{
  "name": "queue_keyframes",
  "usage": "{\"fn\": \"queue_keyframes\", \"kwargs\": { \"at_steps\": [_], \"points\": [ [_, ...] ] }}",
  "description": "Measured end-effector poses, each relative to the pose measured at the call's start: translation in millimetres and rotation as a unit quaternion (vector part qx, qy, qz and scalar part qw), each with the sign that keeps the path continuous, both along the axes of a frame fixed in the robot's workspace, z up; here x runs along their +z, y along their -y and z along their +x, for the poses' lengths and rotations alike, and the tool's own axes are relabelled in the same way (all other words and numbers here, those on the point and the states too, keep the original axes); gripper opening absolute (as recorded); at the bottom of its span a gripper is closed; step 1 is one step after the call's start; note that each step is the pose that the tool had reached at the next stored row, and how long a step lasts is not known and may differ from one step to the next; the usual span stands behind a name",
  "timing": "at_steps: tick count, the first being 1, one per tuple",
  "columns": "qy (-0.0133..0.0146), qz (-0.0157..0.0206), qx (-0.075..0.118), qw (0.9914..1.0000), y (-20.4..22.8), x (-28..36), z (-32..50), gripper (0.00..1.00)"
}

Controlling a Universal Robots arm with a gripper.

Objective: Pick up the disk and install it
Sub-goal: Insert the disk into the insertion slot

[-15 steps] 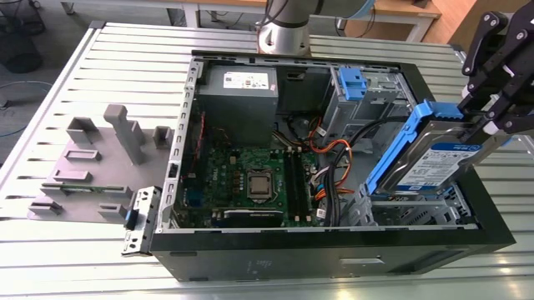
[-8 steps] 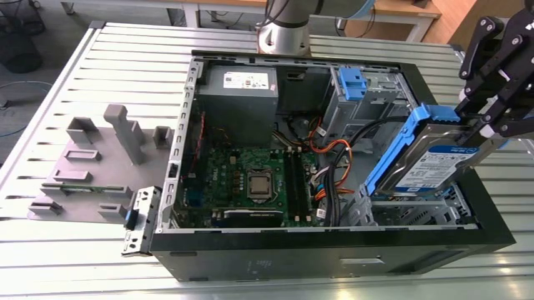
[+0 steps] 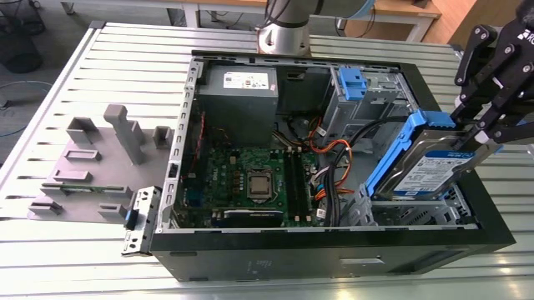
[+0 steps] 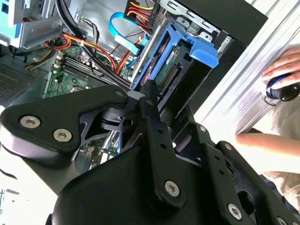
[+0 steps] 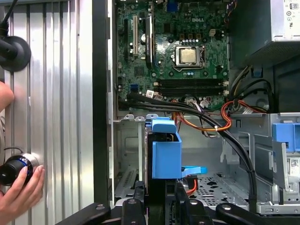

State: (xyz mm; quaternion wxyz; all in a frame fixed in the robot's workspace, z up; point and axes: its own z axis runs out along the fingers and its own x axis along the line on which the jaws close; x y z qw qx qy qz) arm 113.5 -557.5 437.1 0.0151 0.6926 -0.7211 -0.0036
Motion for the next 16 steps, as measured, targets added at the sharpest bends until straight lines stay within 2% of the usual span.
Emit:
{"fn": "queue_keyframes", "kwargs": {
  "at_steps": [16],
  "points": [
    [0.0,0.0,0.0,1.0,0.1,-17.6,0.0,0.35]
  ]
}}
